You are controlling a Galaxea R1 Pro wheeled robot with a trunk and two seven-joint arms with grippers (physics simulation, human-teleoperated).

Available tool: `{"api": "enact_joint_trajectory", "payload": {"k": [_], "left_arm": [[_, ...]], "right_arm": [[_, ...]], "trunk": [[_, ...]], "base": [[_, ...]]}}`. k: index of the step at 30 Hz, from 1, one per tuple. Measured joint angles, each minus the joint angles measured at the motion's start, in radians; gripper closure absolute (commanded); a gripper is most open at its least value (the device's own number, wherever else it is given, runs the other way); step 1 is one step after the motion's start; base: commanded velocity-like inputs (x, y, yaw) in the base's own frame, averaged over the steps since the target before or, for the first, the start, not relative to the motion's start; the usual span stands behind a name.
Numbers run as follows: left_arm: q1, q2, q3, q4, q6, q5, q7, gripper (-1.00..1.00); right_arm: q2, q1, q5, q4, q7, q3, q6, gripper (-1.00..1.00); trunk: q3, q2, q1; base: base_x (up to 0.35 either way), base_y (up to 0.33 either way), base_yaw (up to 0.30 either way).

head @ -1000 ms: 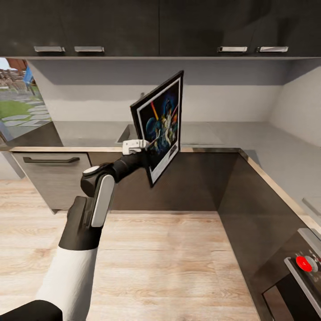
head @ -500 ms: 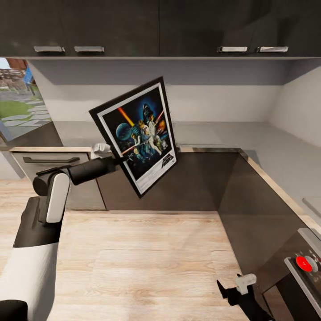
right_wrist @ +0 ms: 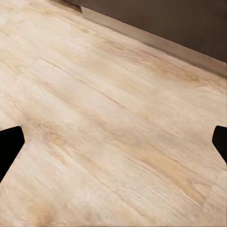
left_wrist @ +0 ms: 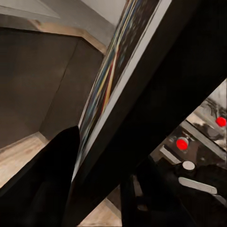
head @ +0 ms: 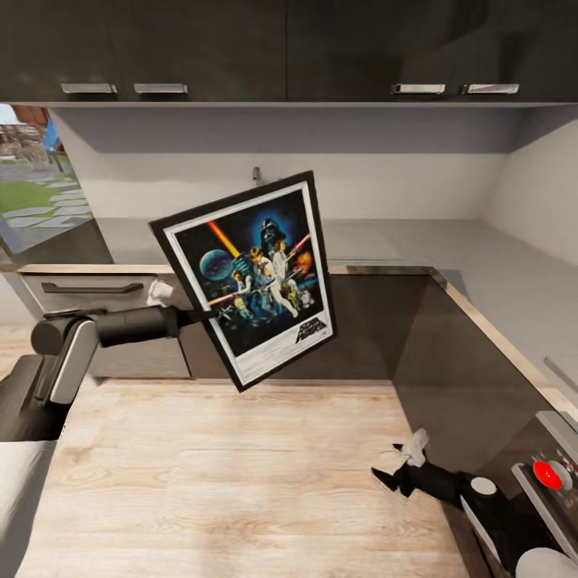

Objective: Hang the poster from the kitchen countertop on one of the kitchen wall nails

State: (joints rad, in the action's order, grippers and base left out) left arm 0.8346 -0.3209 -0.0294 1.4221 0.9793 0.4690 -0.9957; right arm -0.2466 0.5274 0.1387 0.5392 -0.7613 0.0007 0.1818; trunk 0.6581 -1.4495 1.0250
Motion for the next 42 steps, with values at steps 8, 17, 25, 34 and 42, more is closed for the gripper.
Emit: {"api": "enact_joint_trajectory", "payload": {"k": [8,17,25,34,42], "left_arm": [[-0.051,-0.074,-0.042,-0.012,-0.007,-0.005,-0.123,1.00],[-0.121,-0.164,-0.135,-0.029,-0.050,-0.009,-0.250,1.00],[-0.185,-0.181,-0.198,-0.040,-0.136,-0.009,-0.297,1.00],[-0.192,-0.193,-0.266,-0.040,-0.180,-0.010,-0.372,1.00],[-0.192,-0.192,-0.293,-0.037,-0.187,-0.008,-0.376,1.00]], "right_arm": [[-0.063,0.141,0.005,0.000,-0.316,-0.004,-0.115,-1.00],[-0.111,0.186,0.009,0.014,-0.444,-0.004,-0.183,-1.00],[-0.143,0.191,0.011,0.074,-0.529,-0.003,-0.237,-1.00],[-0.134,0.204,0.016,0.072,-0.605,0.086,-0.276,-1.00],[-0.116,0.200,0.014,0.068,-0.607,0.118,-0.276,-1.00]], "trunk": [[0.000,0.000,0.000],[0.000,0.000,0.000],[0.000,0.000,0.000],[0.000,0.000,0.000],[0.000,0.000,0.000]], "base": [[0.000,0.000,0.000],[0.000,0.000,0.000],[0.000,0.000,0.000],[0.000,0.000,0.000],[0.000,0.000,0.000]]}}
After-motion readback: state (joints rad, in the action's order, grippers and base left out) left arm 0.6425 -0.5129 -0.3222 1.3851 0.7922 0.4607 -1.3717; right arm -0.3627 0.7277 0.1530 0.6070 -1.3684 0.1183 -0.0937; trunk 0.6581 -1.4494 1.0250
